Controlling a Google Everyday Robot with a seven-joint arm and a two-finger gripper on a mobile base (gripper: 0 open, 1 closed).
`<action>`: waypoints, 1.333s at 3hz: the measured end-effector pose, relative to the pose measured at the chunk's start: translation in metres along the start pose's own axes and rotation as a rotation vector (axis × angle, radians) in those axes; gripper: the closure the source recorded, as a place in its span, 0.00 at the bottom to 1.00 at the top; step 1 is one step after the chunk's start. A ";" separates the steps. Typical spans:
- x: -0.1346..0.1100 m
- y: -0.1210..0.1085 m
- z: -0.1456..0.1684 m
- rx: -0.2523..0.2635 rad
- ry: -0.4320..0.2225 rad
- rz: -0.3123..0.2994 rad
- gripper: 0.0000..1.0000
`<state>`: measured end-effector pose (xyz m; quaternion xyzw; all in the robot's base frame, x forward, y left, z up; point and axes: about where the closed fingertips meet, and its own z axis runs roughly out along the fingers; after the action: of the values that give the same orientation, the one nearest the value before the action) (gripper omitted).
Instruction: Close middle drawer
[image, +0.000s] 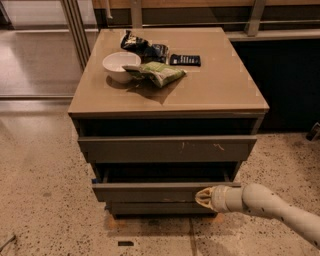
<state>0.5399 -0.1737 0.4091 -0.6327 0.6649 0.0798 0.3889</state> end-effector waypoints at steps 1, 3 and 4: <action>0.008 -0.026 0.004 0.122 -0.017 0.046 1.00; 0.016 -0.051 0.008 0.247 -0.016 0.100 1.00; 0.021 -0.065 0.005 0.305 0.001 0.101 1.00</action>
Offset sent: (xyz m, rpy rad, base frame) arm 0.0871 -0.0435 0.0135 0.1519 -0.2541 -0.4154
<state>0.6026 -0.1988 0.4181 -0.5321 0.7004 -0.0027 0.4757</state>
